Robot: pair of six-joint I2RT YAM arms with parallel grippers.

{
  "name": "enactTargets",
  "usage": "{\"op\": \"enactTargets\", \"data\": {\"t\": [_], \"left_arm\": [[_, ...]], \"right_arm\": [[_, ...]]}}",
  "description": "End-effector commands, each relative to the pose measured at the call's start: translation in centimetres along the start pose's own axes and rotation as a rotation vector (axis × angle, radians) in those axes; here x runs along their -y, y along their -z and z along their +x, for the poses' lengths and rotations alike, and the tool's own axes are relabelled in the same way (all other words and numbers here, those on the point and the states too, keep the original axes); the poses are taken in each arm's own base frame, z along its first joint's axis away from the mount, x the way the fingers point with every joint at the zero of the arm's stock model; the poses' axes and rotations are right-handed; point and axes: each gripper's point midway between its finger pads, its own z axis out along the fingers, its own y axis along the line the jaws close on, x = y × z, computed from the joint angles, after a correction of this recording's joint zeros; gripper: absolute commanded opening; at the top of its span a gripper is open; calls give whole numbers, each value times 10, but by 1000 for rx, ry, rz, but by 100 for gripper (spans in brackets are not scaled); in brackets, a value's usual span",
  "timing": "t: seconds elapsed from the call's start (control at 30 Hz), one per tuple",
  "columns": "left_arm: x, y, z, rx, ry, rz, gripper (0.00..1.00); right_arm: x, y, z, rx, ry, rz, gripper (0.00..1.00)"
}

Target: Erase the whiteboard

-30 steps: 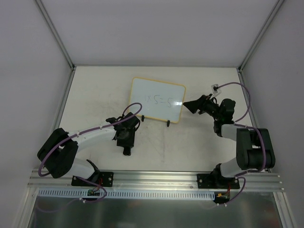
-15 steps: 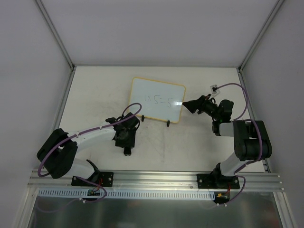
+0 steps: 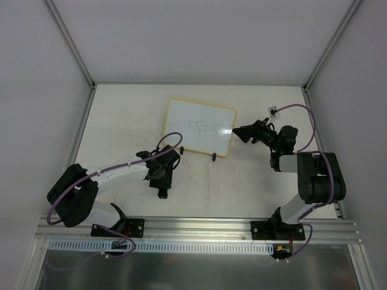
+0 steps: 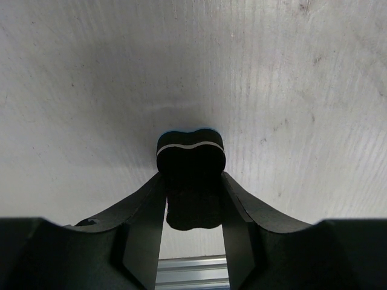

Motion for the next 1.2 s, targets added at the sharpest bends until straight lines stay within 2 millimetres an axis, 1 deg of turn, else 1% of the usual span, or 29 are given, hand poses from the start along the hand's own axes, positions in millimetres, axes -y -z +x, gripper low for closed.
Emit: {"op": "enactTargets", "data": {"t": [0.0, 0.1, 0.17, 0.3, 0.37, 0.4, 0.47, 0.53, 0.6, 0.7, 0.8, 0.83, 0.87, 0.9, 0.93, 0.97, 1.0, 1.03, 1.07, 1.1, 1.17], "left_arm": [[-5, -3, 7, -26, 10, -49, 39], [-5, -4, 7, -26, 11, -57, 41], [-4, -4, 6, -21, 14, -58, 46], [-5, -4, 5, -18, 17, -63, 46], [-5, -5, 5, -18, 17, -65, 41], [-5, -5, 6, -20, 16, -67, 31], [-5, -5, 6, -20, 18, -67, 24], [-4, -4, 6, -20, 15, -64, 20], [-3, -2, 5, -10, 16, -56, 18], [-2, 2, 2, 7, 13, -39, 17], [0, 10, -3, 33, 8, -23, 17], [3, 14, -8, 48, 6, -15, 16], [3, 17, -11, 57, -8, -9, 13], [2, 20, -11, 54, -16, -14, 12], [4, 25, -17, 68, -20, -14, 11], [5, 27, -20, 73, -27, -14, 10], [3, 31, -20, 74, -32, -17, 6], [6, 35, -25, 87, -35, -7, 4], [7, 38, -26, 92, -36, -1, 3], [9, 42, -29, 103, -36, 11, 0], [11, 49, -34, 122, -41, 21, 0]], "right_arm": [[-10, -4, -22, 50, 85, -56, 78], [-11, -4, -22, 52, 87, -57, 78], [-12, -4, -22, 53, 88, -60, 78], [-13, -3, -23, 55, 92, -61, 78], [-13, -3, -23, 55, 90, -61, 78], [-12, -3, -23, 54, 89, -61, 77], [-11, -4, -21, 48, 82, -60, 77], [-10, -6, -22, 46, 78, -62, 77], [-6, -9, -21, 42, 70, -60, 77], [-2, -11, -19, 40, 62, -56, 77], [3, -16, -19, 36, 62, -64, 77], [3, -17, -20, 37, 60, -70, 78], [3, -20, -23, 43, 58, -79, 78], [4, -21, -25, 47, 57, -83, 79], [3, -22, -26, 57, 66, -99, 79], [2, -25, -31, 65, 58, -111, 79], [3, -27, -33, 63, 52, -114, 79], [6, -30, -30, 46, 38, -122, 79], [7, -32, -30, 43, 31, -128, 78], [7, -36, -37, 47, 34, -141, 78], [12, -41, -33, 28, 8, -150, 77]]}}
